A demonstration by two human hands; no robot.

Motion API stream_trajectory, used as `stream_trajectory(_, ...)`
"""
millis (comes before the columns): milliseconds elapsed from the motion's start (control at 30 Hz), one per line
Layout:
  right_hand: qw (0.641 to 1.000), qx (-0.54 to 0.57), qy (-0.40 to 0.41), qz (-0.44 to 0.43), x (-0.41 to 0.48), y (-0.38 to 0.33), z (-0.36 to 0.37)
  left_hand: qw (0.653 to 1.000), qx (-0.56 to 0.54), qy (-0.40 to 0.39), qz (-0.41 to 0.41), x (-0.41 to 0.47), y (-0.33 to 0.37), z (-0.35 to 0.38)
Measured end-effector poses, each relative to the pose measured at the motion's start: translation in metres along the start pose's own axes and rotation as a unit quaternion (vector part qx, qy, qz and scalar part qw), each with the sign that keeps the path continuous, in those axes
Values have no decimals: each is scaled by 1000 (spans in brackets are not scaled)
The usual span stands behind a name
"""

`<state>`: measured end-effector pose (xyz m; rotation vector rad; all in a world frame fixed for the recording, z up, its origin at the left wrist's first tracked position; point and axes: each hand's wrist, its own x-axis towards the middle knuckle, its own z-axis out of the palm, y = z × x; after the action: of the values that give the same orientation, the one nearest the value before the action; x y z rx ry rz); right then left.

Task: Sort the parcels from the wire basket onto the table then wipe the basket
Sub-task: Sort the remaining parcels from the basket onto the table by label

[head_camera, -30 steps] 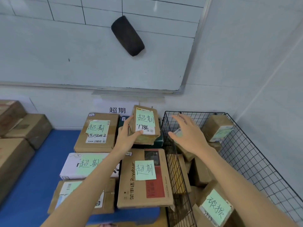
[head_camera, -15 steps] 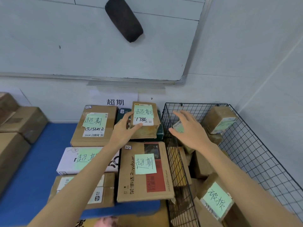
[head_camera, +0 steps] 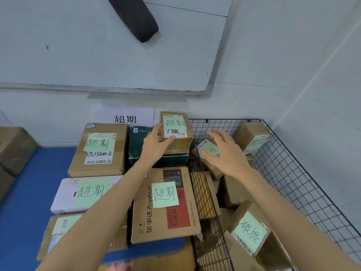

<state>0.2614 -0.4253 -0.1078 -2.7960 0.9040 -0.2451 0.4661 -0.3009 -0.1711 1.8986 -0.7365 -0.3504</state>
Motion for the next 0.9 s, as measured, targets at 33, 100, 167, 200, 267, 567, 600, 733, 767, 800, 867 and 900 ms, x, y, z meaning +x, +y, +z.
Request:
stream_trajectory(33, 1000, 0, 1, 3, 0, 1, 0, 1000, 0, -2, -1, 3, 0, 2)
stream_trajectory(100, 1000, -1, 2, 5, 0, 1, 0, 1000, -1, -5, -3, 6, 0, 4)
stream_trajectory(167, 1000, 0, -2, 8, 0, 2, 1, 1000, -2, -4, -5, 7, 0, 5)
stream_trajectory(200, 1000, 1, -4, 10, -1, 2, 2, 1000, -1, -3, -5, 7, 0, 5)
stream_trajectory(267, 1000, 0, -5, 12, -1, 3, 2, 1000, 2, -6, -6, 7, 1, 4)
stream_trajectory(567, 1000, -11, 0, 13, -7, 1, -6, 980, 199, -1, 28, -3, 9, -24)
stream_trajectory(600, 1000, -13, 1, 14, -8, -1, -8, 974, 223, 6, 39, -8, 12, -30)
stream_trajectory(733, 1000, -21, 8, 17, -15, -8, -15, 939, 325, 51, 104, -25, 21, -52)
stream_trajectory(767, 1000, -24, 9, 16, -17, -10, -17, 929, 346, 57, 117, -28, 23, -56)
stream_trajectory(800, 999, -27, 10, 15, -19, -12, -19, 921, 364, 60, 125, -32, 25, -61)
stream_trajectory(867, 999, -36, 12, 15, -24, -17, -23, 909, 391, 61, 132, -40, 30, -69)
stream_trajectory(900, 999, -38, 13, 15, -27, -19, -25, 906, 398, 61, 133, -44, 32, -72)
